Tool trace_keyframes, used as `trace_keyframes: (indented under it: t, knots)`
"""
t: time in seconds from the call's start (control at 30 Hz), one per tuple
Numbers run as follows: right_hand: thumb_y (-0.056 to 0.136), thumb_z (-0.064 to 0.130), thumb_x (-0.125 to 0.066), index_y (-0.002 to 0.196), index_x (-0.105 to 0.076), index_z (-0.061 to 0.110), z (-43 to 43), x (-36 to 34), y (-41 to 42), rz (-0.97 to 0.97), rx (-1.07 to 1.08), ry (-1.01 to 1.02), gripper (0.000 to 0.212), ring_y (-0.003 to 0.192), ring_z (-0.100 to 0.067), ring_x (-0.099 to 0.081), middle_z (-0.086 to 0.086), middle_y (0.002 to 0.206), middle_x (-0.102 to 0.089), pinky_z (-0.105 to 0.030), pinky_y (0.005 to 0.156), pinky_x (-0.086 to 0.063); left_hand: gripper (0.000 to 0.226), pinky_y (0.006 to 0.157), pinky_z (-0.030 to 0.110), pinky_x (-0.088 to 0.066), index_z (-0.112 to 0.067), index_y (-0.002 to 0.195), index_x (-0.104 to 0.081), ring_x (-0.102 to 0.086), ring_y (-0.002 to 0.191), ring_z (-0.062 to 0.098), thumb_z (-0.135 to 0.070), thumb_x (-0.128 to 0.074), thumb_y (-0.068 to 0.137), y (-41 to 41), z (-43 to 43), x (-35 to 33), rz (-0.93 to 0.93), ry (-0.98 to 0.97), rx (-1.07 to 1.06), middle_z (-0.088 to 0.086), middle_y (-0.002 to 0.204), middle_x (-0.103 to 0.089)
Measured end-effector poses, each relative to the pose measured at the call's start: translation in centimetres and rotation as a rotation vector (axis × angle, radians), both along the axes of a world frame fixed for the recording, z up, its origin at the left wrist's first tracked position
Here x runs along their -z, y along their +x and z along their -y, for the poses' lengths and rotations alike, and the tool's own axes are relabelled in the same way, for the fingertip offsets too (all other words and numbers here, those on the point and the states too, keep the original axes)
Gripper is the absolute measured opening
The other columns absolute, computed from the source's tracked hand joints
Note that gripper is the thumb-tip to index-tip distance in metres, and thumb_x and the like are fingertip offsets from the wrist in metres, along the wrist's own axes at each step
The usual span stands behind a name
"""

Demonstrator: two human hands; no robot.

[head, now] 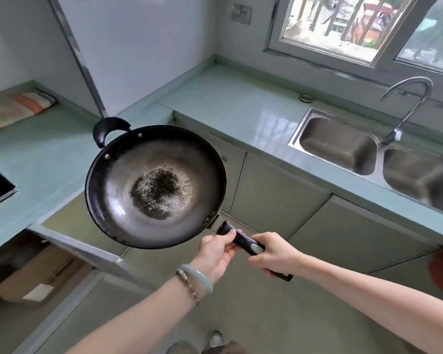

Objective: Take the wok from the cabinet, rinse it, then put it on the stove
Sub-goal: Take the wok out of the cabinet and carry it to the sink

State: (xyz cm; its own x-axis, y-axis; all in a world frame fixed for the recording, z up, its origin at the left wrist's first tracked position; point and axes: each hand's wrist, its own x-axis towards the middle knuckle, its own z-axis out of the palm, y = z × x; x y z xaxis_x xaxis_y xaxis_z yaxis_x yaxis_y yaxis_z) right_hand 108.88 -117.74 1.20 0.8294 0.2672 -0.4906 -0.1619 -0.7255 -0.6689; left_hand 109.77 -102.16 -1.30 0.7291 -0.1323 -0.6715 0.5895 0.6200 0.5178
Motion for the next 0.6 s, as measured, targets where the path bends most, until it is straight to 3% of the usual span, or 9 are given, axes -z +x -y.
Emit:
trace_keyframes:
  t: [0.13,0.27,0.43,0.6]
  knots:
    - [0.062,0.018,-0.058,0.077,-0.048,0.003,1.6,-0.1,4.1,-0.019,0.076,0.033,0.024,0.036,-0.021,-0.048,-0.002,0.045,-0.054,-0.022,0.038,-0.04,0.008,0.081,0.045,-0.055,0.01,0.084,-0.056,-0.065,0.079,0.031,0.013,-0.05,0.089,5.0,1.6,-0.6,0.015,0.0,0.06,0.021,0.076,-0.066]
    - [0.063,0.016,-0.057,0.072,-0.047,0.013,2.5,-0.1,8.8,-0.038,0.174,0.067,0.014,0.036,-0.021,-0.048,-0.003,0.045,-0.054,-0.022,0.038,-0.041,0.007,0.07,0.04,-0.059,0.012,0.086,-0.055,-0.063,0.081,0.032,0.013,-0.049,0.089,10.9,2.8,-0.7,0.031,0.007,0.12,0.024,0.084,-0.062]
    - [0.066,0.014,-0.057,0.082,-0.053,0.007,3.3,0.1,14.5,-0.054,0.3,0.108,0.019,0.035,-0.019,-0.049,-0.001,0.047,-0.055,-0.023,0.039,-0.042,0.006,0.071,0.042,-0.058,0.013,0.088,-0.054,-0.062,0.083,0.033,0.013,-0.048,0.09,18.5,4.2,-0.7,0.048,0.007,0.243,0.025,0.087,-0.06]
    - [0.065,0.014,-0.057,0.074,-0.048,0.013,4.0,0.1,19.9,-0.041,0.436,0.13,0.012,0.035,-0.018,-0.051,0.0,0.046,-0.056,-0.023,0.04,-0.044,0.01,0.071,0.039,-0.058,0.015,0.099,-0.052,-0.062,0.085,0.033,0.012,-0.049,0.09,25.8,5.6,-0.8,0.055,-0.001,0.384,0.027,0.091,-0.06]
